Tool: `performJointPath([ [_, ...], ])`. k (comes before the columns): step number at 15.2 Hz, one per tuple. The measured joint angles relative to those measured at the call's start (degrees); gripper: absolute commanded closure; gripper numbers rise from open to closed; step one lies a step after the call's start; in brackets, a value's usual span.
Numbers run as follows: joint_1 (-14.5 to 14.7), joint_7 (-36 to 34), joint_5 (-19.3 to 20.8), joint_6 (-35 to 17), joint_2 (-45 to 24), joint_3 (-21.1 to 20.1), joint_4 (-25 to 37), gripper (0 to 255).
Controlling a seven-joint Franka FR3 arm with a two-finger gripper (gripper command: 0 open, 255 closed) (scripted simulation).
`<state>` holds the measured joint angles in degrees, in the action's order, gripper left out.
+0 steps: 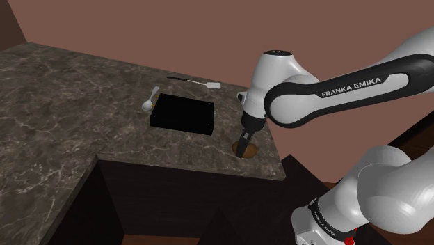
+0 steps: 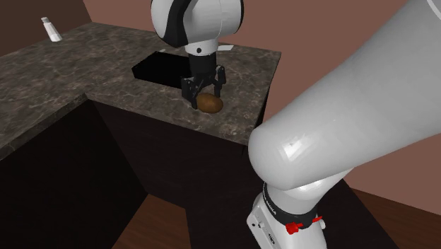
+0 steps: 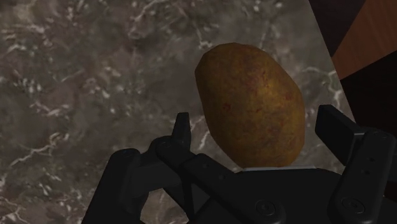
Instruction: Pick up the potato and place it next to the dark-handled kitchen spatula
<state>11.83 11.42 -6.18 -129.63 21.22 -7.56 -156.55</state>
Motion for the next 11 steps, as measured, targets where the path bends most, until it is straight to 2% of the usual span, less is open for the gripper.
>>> performJointPath([
  [2,0.01,-0.01,-0.01,-0.04,-0.02,-0.01,-0.01,0],
  [3,0.01,-0.01,-0.01,-0.04,-0.02,-0.01,-0.01,255],
  [11,0.01,-0.02,-0.01,-0.05,-0.03,-0.02,-0.01,255],
])
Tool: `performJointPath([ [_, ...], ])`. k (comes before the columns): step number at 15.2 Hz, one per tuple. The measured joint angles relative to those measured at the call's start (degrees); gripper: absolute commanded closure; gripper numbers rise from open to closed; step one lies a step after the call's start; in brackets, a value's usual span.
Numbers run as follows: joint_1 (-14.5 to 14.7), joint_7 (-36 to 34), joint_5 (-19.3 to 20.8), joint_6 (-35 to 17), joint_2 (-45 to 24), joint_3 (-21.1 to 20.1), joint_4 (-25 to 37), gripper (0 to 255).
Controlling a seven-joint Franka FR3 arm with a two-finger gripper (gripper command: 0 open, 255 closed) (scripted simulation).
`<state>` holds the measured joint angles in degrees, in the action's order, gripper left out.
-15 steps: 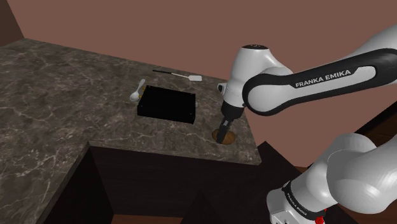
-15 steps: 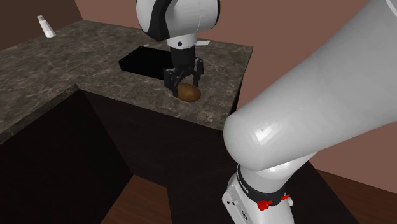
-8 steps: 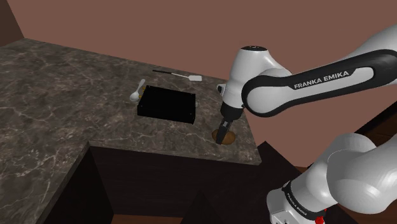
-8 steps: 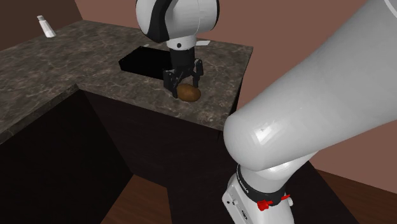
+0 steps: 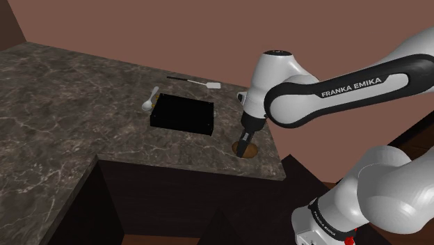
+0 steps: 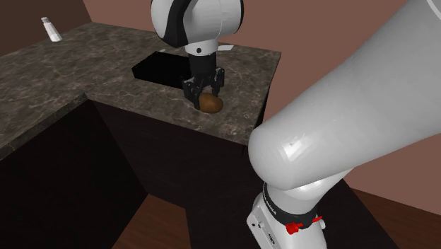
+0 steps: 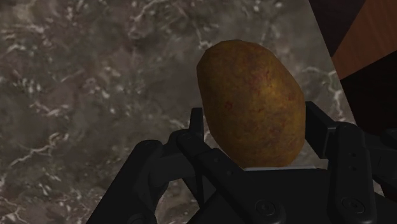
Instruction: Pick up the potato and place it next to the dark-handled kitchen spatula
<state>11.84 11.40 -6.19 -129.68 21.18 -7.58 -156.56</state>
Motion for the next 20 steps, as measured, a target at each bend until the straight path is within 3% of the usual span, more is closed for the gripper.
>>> performJointPath([
  [5,0.0,-0.05,0.05,2.03,1.22,0.09,0.84,255],
  [20,-0.08,-0.28,0.54,16.01,8.43,0.92,7.61,255],
])
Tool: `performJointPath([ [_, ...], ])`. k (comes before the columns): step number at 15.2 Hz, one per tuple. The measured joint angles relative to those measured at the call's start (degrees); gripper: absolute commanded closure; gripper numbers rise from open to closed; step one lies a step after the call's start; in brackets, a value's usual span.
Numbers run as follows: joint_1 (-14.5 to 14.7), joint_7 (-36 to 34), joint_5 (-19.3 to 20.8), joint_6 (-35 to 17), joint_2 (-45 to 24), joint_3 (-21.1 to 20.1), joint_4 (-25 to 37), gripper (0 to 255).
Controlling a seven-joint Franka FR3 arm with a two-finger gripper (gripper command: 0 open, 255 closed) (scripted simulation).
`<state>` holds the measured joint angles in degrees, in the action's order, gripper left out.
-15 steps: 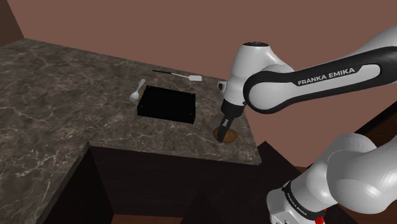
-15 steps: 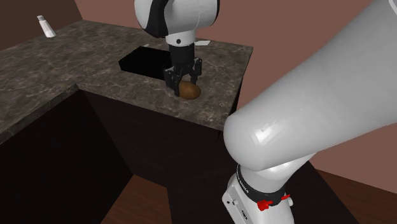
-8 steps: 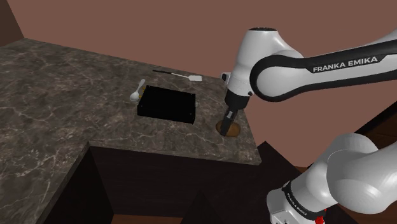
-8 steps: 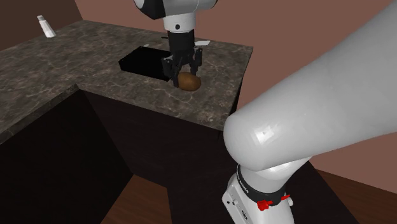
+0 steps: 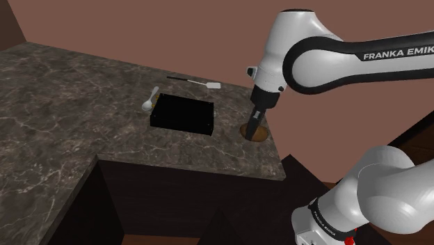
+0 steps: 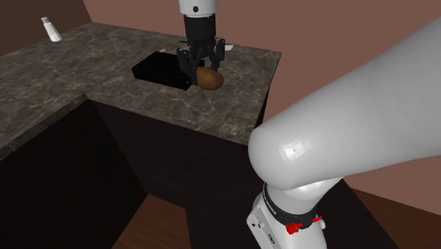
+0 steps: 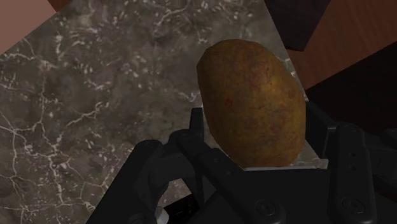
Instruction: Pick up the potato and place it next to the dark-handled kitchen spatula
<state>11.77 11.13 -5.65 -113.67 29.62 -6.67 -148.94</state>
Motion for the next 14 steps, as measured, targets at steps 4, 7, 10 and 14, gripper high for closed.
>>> performJointPath([
  [4,-0.01,-0.18,0.11,3.35,0.98,0.12,2.36,255],
  [7,-0.01,-0.27,0.2,5.99,1.86,0.25,4.13,255],
  [10,-1.4,1.88,1.63,6.08,-1.33,1.97,7.28,255],
  [14,-3.41,5.35,3.57,5.53,-7.79,4.59,13.06,255],
])
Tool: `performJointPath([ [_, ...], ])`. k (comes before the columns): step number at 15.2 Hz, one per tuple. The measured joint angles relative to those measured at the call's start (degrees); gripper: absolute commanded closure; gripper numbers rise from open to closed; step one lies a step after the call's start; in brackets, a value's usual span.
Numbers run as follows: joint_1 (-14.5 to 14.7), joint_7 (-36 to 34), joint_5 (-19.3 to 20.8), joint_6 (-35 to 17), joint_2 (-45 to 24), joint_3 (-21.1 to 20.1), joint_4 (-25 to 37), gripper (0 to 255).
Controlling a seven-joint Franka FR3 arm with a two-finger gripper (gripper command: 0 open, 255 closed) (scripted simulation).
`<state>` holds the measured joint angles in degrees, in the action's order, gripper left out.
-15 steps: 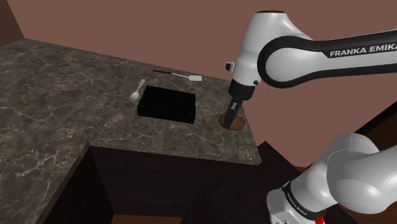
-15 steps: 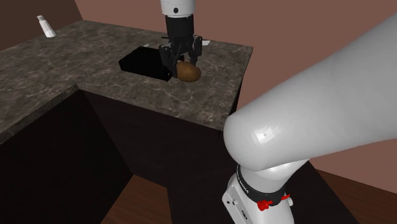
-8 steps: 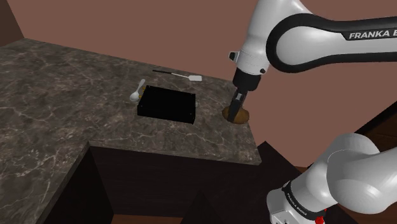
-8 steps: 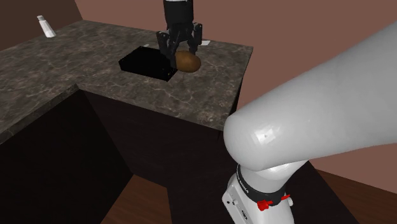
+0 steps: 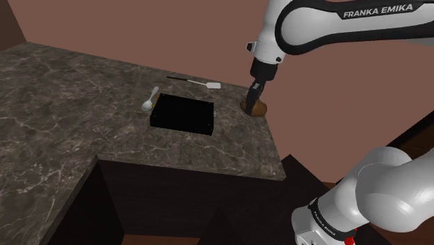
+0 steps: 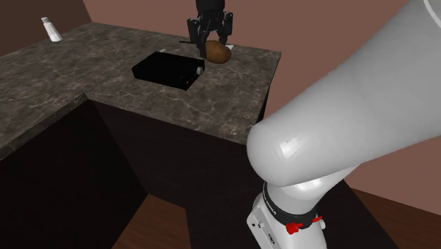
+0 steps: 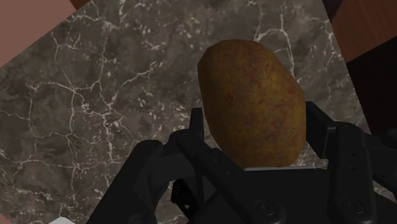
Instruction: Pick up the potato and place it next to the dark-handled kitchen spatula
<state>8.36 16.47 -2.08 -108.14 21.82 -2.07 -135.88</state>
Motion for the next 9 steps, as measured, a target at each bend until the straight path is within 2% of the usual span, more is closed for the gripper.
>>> performJointPath([
  [9,-3.73,8.03,2.1,0.18,-16.07,5.27,16.16,255],
])
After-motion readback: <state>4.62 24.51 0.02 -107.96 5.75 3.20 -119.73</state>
